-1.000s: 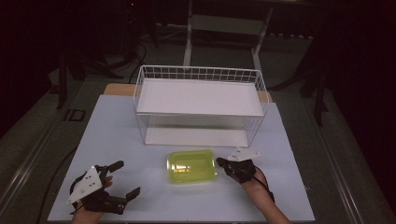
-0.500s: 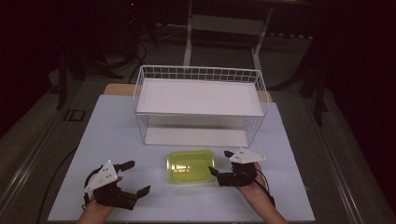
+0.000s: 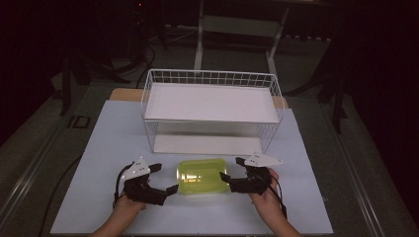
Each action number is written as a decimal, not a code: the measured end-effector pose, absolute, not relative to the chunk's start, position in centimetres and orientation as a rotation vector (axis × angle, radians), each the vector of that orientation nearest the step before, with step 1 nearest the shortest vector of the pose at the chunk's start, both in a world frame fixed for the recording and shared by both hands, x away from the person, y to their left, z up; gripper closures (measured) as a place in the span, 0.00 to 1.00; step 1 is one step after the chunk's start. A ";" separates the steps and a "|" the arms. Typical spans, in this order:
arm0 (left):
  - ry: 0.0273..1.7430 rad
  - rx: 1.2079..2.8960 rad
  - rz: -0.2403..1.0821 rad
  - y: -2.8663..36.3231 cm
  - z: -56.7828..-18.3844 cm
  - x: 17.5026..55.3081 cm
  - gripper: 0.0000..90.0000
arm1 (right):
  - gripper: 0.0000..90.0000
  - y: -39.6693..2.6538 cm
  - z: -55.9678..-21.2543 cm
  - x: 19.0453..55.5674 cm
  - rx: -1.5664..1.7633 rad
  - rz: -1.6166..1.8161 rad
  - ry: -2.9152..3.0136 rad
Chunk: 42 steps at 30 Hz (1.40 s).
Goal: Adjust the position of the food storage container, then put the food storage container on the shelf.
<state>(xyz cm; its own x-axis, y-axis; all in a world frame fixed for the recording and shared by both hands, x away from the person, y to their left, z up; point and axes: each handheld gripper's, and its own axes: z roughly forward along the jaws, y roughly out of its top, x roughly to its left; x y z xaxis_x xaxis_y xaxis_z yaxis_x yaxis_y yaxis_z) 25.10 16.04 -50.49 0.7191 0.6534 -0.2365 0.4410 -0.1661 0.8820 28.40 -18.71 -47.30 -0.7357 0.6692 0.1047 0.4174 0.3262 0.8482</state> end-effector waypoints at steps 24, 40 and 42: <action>1.073 1.780 -0.044 14.3 -52.5 27.9 0.19 | 0.33 -17.8 -49.7 30.0 1.198 1.297 2.450; 1.113 1.811 -0.057 13.9 -52.5 27.4 0.72 | 0.70 -18.1 -50.0 30.0 1.341 1.234 2.483; 1.109 1.819 -0.045 13.8 -52.4 27.2 0.73 | 0.74 -18.3 -49.9 29.9 1.352 1.248 2.476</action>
